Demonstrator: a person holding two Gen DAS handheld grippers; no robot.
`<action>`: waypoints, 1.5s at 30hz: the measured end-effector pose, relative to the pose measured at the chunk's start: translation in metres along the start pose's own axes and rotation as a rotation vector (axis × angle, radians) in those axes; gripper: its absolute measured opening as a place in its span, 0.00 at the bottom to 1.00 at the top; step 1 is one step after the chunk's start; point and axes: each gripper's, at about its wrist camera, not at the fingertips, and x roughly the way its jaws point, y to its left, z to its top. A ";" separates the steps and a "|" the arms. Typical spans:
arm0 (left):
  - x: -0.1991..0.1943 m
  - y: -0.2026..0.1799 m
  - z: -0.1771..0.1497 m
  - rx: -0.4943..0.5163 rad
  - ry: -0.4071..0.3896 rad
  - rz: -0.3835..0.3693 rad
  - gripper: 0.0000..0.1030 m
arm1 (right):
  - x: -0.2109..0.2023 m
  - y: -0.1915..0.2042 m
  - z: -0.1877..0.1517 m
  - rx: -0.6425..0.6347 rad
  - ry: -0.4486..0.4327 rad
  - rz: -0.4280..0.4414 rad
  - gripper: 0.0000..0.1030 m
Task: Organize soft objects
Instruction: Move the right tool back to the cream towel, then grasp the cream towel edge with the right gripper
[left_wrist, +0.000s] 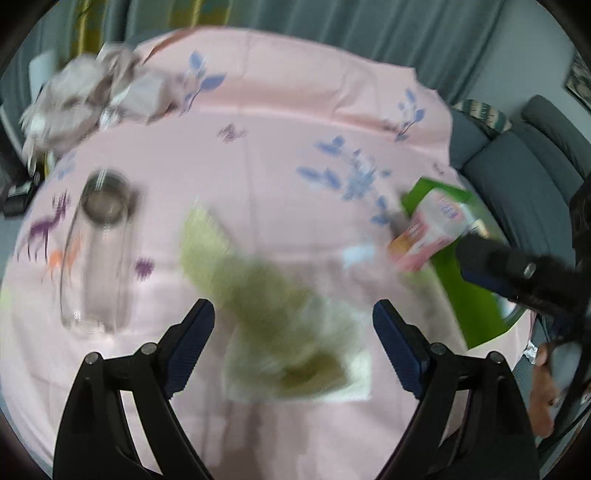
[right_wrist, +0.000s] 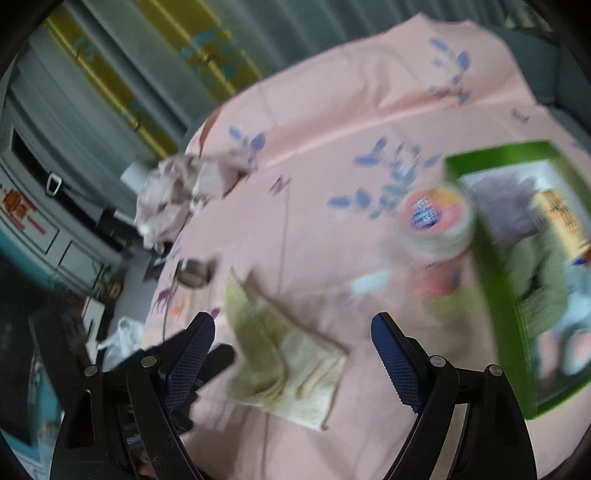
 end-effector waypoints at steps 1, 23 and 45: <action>0.003 0.007 -0.006 -0.019 0.016 -0.005 0.84 | 0.008 0.003 -0.002 -0.001 0.024 0.008 0.85; 0.052 0.031 -0.035 -0.176 0.166 -0.068 0.63 | 0.115 0.001 -0.027 -0.015 0.317 -0.071 0.85; 0.062 0.032 -0.033 -0.193 0.143 -0.122 0.30 | 0.128 0.012 -0.037 -0.113 0.294 -0.011 0.54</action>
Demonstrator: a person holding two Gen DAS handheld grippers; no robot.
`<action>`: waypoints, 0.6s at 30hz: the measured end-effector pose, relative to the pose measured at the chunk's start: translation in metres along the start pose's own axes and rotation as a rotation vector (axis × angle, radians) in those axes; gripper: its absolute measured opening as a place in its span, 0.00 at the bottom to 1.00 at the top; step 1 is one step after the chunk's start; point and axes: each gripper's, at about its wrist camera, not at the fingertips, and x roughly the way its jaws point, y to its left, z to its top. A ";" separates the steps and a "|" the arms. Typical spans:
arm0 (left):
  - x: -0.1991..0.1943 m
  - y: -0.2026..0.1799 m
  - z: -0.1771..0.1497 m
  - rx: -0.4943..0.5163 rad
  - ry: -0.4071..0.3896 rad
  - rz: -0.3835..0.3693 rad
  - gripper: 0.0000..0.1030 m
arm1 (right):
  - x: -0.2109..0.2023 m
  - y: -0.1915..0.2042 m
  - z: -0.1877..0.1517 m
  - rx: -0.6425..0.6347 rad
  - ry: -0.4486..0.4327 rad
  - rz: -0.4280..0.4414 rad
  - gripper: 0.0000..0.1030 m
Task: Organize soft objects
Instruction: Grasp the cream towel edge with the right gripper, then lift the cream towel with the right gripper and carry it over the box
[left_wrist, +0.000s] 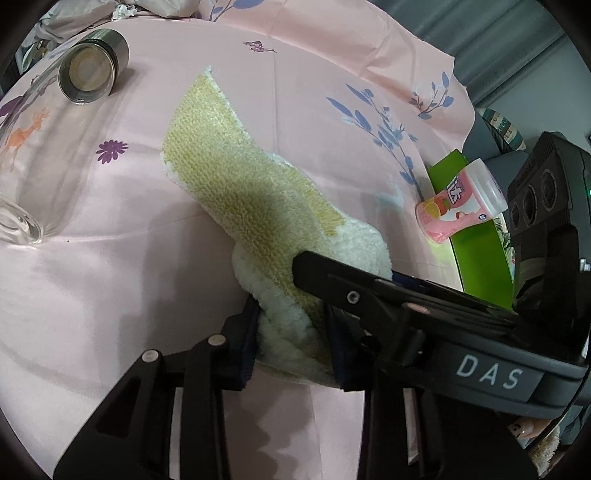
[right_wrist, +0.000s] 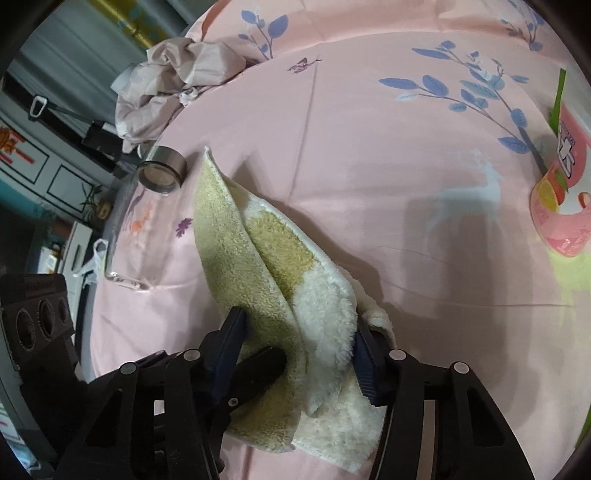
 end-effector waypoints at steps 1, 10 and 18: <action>0.000 0.000 0.001 -0.003 0.001 -0.004 0.30 | 0.000 0.000 0.000 0.002 0.000 0.009 0.53; -0.002 -0.006 0.003 0.017 -0.010 0.002 0.22 | -0.001 0.002 0.002 0.000 -0.011 0.055 0.49; -0.017 -0.018 0.002 0.090 -0.087 0.058 0.20 | -0.013 0.025 -0.001 -0.066 -0.087 0.052 0.48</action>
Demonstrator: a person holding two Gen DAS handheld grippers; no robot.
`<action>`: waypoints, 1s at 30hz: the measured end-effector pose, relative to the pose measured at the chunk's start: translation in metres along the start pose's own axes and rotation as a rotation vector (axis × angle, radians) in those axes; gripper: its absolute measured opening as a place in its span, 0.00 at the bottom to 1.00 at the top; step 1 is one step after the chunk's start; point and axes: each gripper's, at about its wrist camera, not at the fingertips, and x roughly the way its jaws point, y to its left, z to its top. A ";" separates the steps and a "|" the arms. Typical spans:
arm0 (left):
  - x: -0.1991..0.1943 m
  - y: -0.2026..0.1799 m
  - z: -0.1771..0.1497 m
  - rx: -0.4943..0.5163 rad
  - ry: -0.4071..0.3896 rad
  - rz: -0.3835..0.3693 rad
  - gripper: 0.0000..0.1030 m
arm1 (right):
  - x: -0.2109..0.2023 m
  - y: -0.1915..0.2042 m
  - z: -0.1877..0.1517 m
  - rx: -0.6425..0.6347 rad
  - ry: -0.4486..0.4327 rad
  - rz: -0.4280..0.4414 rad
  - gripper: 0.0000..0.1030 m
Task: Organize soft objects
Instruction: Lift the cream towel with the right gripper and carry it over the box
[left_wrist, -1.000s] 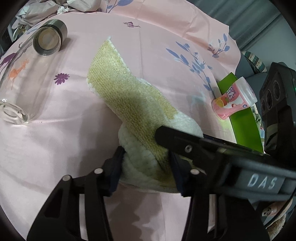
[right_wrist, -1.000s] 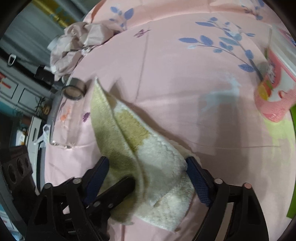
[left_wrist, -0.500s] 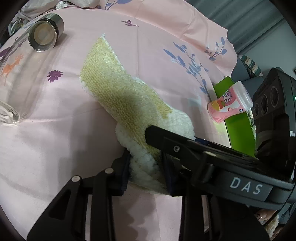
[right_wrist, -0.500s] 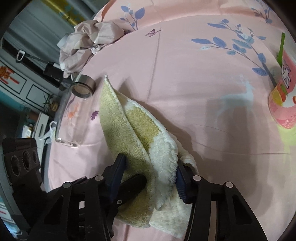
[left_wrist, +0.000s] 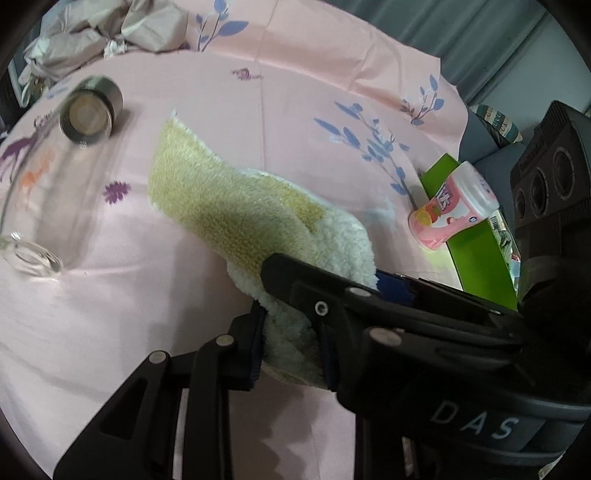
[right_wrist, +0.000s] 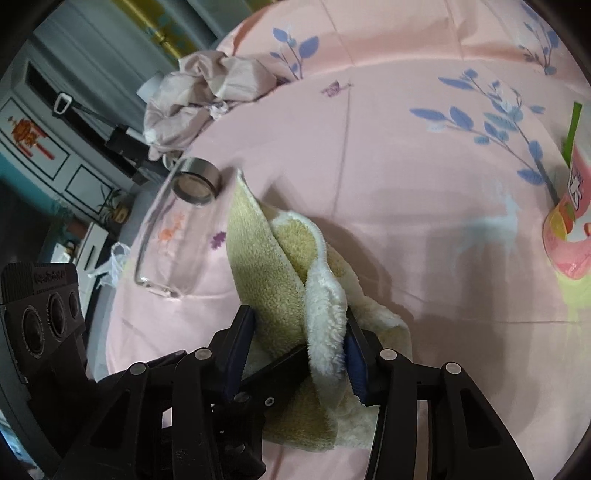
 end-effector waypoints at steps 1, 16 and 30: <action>-0.003 -0.001 0.000 0.008 -0.014 0.001 0.21 | -0.003 0.001 0.000 -0.006 -0.013 0.003 0.48; -0.050 -0.019 0.001 0.075 -0.233 0.001 0.21 | -0.052 0.031 0.000 -0.105 -0.227 0.005 0.47; -0.085 -0.052 0.010 0.142 -0.374 -0.004 0.21 | -0.100 0.044 0.005 -0.143 -0.368 0.028 0.47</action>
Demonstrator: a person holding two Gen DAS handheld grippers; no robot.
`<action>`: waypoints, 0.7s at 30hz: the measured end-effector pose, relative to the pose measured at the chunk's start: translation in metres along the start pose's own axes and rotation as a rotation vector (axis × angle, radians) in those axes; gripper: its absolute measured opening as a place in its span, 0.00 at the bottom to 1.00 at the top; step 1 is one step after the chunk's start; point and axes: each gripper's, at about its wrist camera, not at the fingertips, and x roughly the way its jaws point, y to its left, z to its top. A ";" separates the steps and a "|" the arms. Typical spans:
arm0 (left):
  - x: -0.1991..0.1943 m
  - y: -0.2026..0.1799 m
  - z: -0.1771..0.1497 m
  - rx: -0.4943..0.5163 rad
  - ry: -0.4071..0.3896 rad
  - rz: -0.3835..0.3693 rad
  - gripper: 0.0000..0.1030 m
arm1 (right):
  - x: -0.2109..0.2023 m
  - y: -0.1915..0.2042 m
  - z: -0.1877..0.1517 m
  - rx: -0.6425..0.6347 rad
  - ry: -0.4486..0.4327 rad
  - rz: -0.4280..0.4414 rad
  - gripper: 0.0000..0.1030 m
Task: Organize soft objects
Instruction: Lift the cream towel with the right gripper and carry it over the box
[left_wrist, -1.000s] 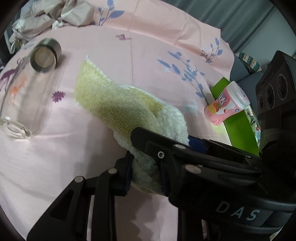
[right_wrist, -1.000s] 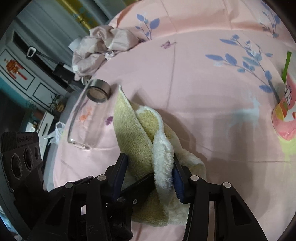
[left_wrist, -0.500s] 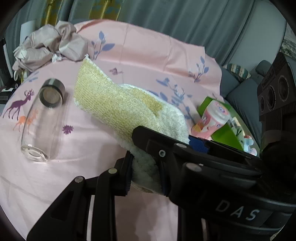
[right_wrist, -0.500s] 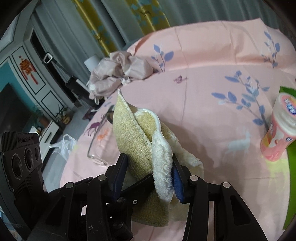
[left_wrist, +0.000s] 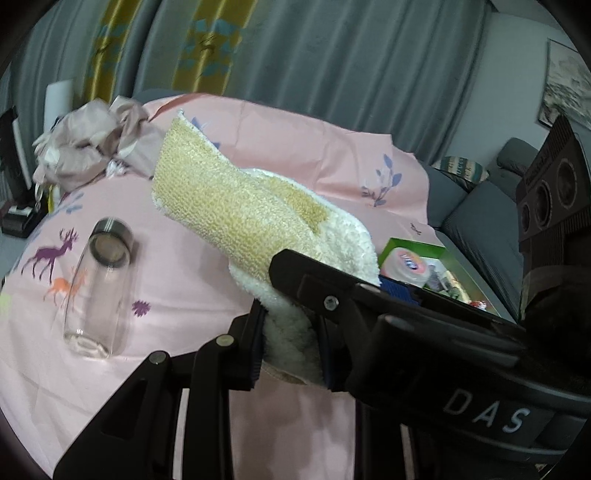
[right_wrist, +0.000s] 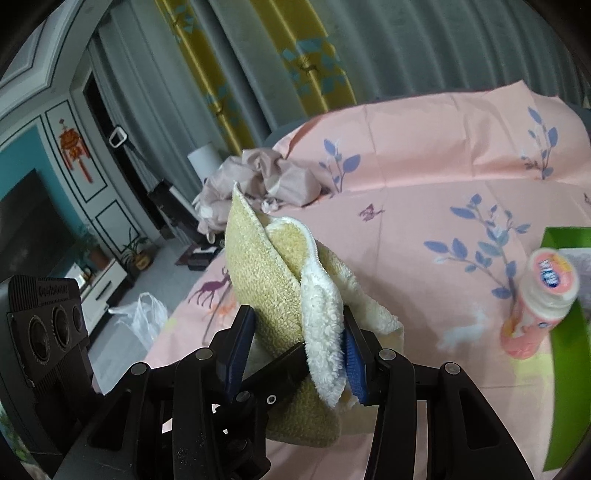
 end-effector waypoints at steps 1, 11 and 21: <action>-0.002 -0.006 0.003 0.016 -0.006 -0.001 0.21 | -0.006 -0.001 0.001 0.000 -0.013 -0.005 0.47; 0.008 -0.058 0.022 0.103 0.001 -0.069 0.21 | -0.061 -0.031 0.013 0.084 -0.114 -0.068 0.47; 0.040 -0.142 0.037 0.252 0.017 -0.209 0.21 | -0.125 -0.093 0.015 0.240 -0.271 -0.162 0.47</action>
